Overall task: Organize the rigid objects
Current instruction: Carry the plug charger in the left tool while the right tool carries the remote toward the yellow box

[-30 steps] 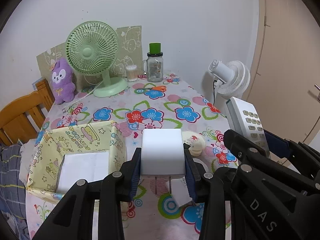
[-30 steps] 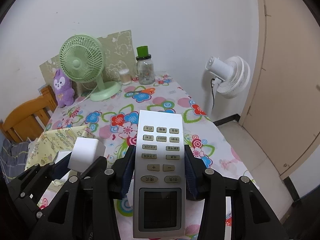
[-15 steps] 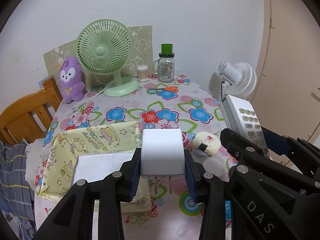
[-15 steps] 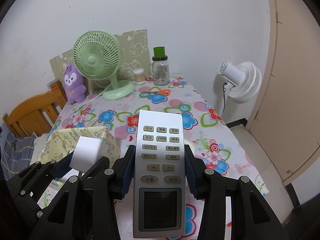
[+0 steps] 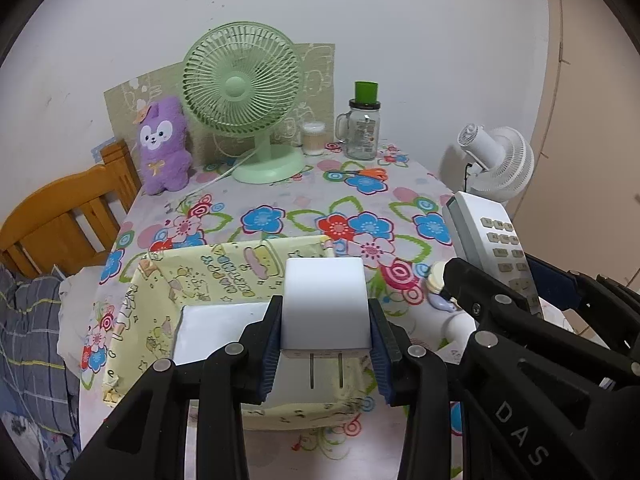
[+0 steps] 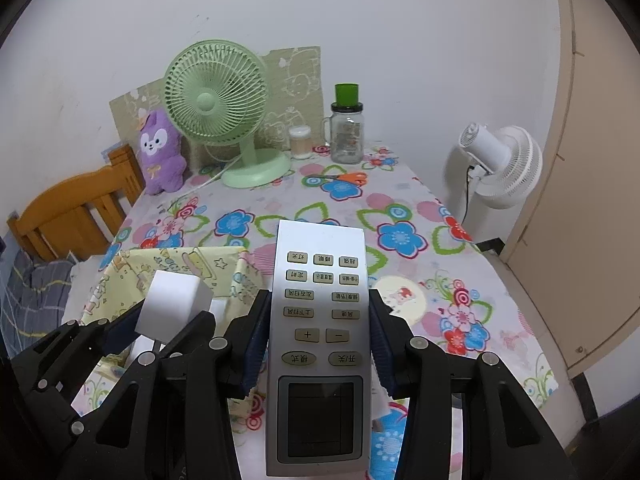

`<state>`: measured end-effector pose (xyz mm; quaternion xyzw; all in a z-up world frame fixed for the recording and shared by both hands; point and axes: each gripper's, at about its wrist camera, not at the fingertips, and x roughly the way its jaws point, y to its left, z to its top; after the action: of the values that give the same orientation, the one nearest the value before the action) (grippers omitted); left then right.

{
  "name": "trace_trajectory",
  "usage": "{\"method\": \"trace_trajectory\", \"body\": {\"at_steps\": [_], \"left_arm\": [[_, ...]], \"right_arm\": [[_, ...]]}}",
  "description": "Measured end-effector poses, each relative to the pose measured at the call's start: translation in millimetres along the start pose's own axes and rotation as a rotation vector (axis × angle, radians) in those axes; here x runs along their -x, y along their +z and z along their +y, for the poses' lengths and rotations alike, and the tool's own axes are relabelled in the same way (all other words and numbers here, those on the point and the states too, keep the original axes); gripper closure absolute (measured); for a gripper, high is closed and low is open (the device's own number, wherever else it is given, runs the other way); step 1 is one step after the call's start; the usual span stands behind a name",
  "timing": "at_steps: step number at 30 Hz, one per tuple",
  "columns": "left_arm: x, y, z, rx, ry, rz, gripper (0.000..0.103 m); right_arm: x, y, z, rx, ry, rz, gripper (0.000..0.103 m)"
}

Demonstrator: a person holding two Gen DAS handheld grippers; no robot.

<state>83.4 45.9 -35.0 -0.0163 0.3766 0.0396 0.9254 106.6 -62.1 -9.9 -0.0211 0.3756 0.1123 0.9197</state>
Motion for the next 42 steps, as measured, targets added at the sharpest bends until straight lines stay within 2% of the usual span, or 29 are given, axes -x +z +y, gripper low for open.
{"method": "trace_trajectory", "body": {"at_steps": [20, 42], "left_arm": [[-11, 0, 44, 0.039, 0.031, 0.017, 0.063], [-41, -9, 87, 0.041, 0.068, 0.081, 0.063]], "right_arm": [[-24, 8, 46, 0.037, 0.035, 0.028, 0.054], [-63, 2, 90, 0.067, 0.059, 0.100, 0.054]]}}
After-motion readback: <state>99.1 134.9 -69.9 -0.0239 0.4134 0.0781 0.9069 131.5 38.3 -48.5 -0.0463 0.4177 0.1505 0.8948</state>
